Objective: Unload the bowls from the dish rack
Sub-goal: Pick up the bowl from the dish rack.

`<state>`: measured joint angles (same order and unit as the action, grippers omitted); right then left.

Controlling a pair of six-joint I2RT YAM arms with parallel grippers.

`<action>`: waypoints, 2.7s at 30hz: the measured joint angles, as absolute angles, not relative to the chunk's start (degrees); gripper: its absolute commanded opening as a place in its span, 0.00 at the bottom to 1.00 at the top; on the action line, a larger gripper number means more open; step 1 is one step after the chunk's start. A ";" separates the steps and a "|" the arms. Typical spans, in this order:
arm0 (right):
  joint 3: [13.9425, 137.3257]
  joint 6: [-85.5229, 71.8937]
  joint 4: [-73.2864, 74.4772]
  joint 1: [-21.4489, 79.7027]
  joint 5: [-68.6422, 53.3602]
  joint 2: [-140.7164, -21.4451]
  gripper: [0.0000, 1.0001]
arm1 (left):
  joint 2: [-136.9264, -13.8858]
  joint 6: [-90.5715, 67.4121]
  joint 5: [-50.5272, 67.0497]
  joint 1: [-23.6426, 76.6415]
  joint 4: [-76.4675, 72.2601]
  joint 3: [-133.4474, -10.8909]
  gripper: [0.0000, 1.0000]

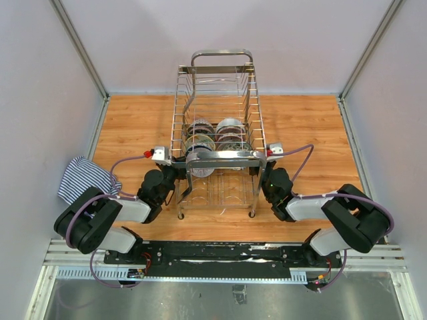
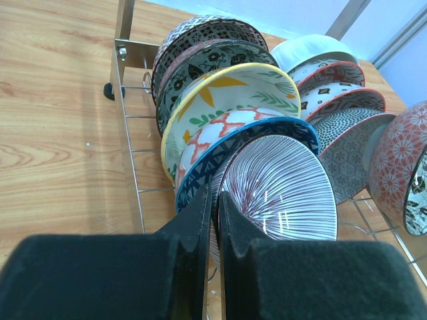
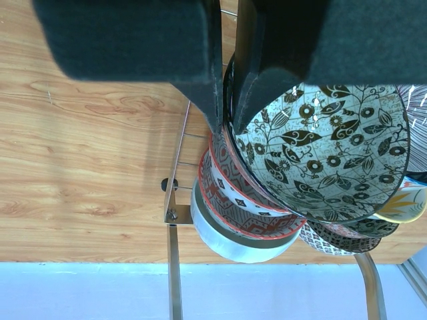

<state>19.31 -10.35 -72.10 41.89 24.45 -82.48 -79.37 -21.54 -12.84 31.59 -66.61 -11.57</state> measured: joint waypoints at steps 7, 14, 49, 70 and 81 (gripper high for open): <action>18.74 -10.41 -72.01 41.52 24.18 -81.84 0.05 | -79.64 -22.24 -12.80 31.59 -66.54 -11.75 0.14; 18.68 -10.48 -71.99 41.36 24.01 -81.73 0.05 | -80.55 -23.05 -11.29 31.59 -65.28 -13.10 0.21; 18.11 -10.48 -71.24 41.10 23.99 -78.87 0.05 | -79.02 -24.99 -10.17 31.64 -55.66 -15.75 0.00; 18.06 -10.46 -70.57 40.45 25.71 -75.55 0.03 | -68.66 -25.06 -13.08 31.64 -51.68 -14.98 0.01; 17.08 -10.39 -65.82 40.32 28.23 -69.47 0.01 | -60.60 -24.32 -19.27 31.64 -45.12 -14.98 0.00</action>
<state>17.08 -10.39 -65.82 40.32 28.23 -69.47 -60.60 -24.32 -19.27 31.64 -45.12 -14.98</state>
